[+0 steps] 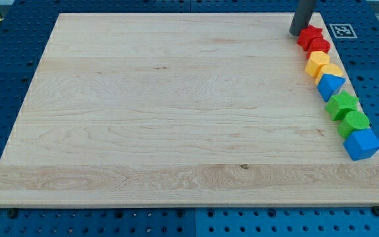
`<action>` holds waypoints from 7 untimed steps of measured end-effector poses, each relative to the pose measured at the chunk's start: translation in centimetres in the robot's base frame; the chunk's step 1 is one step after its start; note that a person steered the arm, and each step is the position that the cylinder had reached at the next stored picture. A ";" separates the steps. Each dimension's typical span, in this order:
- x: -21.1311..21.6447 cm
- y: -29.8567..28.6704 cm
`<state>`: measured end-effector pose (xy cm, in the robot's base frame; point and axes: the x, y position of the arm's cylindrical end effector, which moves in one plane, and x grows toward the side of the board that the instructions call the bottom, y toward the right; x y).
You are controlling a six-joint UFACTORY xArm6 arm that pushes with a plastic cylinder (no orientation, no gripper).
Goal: Move your arm towards the top right of the board
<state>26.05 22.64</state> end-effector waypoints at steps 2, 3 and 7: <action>4.5 -2.5; 6.1 -5.7; -1.2 -12.1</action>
<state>24.83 10.54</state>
